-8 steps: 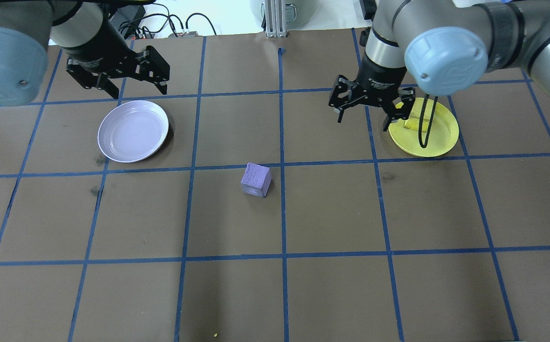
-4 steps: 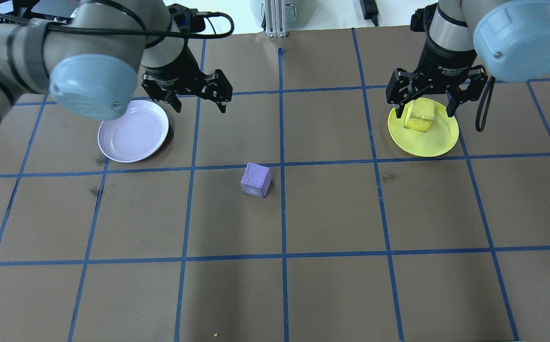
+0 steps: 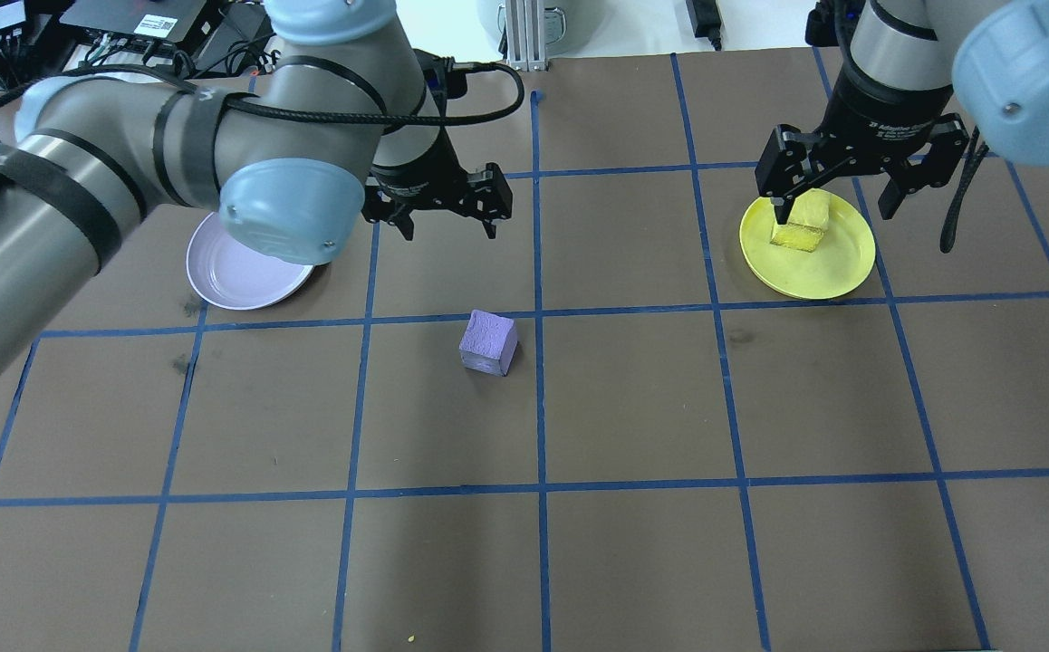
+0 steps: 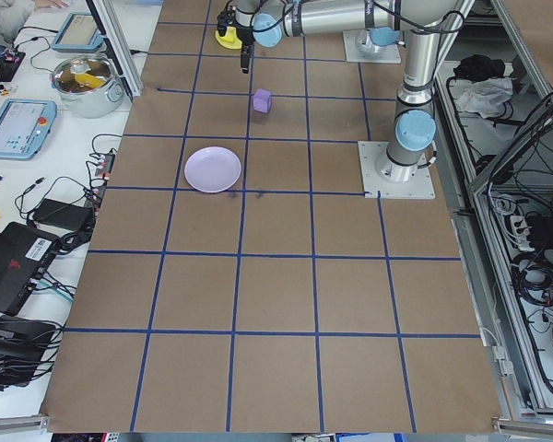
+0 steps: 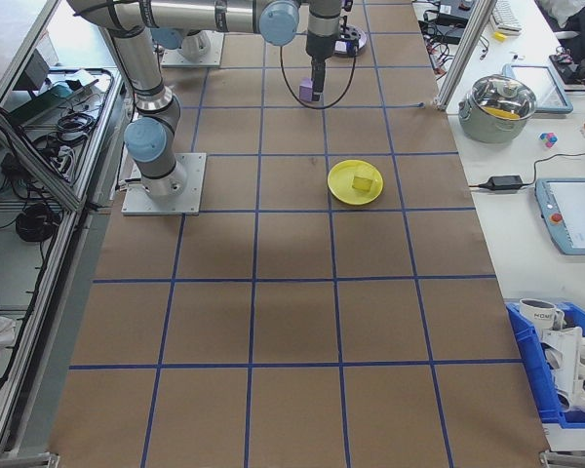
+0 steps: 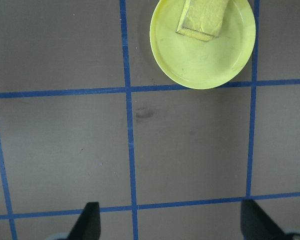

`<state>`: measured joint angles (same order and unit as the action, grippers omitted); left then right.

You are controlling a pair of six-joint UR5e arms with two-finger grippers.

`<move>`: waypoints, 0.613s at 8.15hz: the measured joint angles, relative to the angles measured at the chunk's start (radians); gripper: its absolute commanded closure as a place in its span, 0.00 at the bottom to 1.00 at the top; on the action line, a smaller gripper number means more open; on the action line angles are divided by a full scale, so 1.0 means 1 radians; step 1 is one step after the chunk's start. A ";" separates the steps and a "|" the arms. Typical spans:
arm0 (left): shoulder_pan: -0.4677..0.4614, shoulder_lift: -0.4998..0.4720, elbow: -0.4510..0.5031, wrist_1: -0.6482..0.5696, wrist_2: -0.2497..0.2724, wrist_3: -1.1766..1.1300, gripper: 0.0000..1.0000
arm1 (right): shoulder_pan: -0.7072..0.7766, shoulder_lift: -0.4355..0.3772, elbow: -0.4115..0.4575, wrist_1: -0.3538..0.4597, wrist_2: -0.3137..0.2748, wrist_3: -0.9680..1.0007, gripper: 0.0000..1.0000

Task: Sort blocks by color into plates

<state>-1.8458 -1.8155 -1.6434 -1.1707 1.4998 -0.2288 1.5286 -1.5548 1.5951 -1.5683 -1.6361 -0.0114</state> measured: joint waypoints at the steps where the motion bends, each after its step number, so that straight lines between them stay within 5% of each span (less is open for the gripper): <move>1: -0.010 0.006 -0.036 0.008 0.000 -0.014 0.00 | 0.001 -0.010 0.005 -0.001 0.007 -0.002 0.00; 5: -0.016 -0.025 -0.146 0.084 0.000 -0.018 0.00 | 0.002 -0.038 0.009 -0.005 0.027 0.001 0.00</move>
<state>-1.8622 -1.8402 -1.7891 -1.0868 1.5001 -0.2464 1.5309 -1.5928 1.6046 -1.5733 -1.6092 -0.0099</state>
